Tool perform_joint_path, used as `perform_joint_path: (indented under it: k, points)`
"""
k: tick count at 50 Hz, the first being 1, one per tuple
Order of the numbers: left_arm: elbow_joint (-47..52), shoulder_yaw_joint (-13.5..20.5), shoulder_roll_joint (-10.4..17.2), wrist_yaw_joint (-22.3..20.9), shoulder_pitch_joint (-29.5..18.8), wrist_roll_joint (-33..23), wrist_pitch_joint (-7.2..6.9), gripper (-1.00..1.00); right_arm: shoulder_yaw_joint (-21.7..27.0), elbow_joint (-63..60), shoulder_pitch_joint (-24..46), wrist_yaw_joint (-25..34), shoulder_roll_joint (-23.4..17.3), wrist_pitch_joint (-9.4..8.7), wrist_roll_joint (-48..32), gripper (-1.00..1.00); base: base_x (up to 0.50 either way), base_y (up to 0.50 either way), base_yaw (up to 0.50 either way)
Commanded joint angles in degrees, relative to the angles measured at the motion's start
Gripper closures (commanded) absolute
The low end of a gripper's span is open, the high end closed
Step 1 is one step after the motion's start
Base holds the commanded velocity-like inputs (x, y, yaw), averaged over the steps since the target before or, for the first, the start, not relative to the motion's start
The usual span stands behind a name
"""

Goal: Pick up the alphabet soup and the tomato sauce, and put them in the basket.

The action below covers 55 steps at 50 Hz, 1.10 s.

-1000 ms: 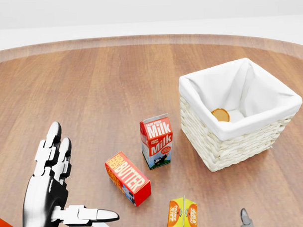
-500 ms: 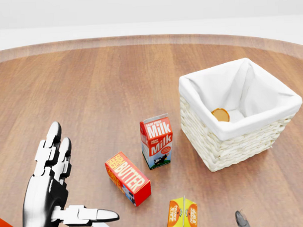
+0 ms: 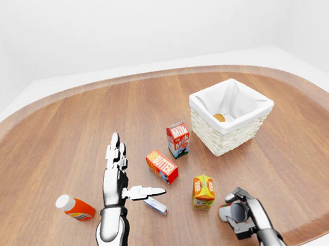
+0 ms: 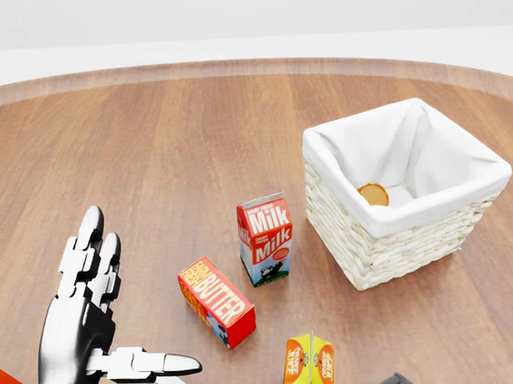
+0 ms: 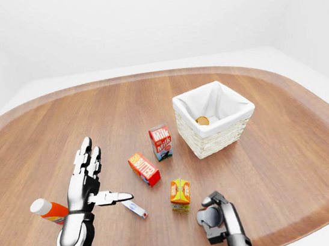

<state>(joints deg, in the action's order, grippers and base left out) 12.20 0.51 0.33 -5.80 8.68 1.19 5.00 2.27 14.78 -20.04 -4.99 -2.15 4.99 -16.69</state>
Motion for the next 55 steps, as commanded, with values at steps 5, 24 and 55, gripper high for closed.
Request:
perform_joint_path:
  k: [5, 24, 55]
  points:
    - [0.0, 0.2, 0.0, 0.4, -0.4, 0.2, 0.0, -1.0, 1.1, -9.1, -4.2, 3.4, 1.0, 0.01, 1.6, 1.0, 0.0, 0.0, 0.0]
    - [0.0, 0.2, 0.0, 0.3, -0.4, 0.2, 0.0, -1.0, 4.2, -22.4, -9.6, 8.8, 3.6, 0.01, 3.5, 1.0, 0.0, 0.0, 0.0]
    - [0.0, 0.2, 0.0, 0.3, -0.4, 0.2, 0.0, -1.0, 8.5, -32.2, -13.8, 15.7, 7.8, 0.01, 5.9, 1.0, 0.0, 0.0, 0.0]
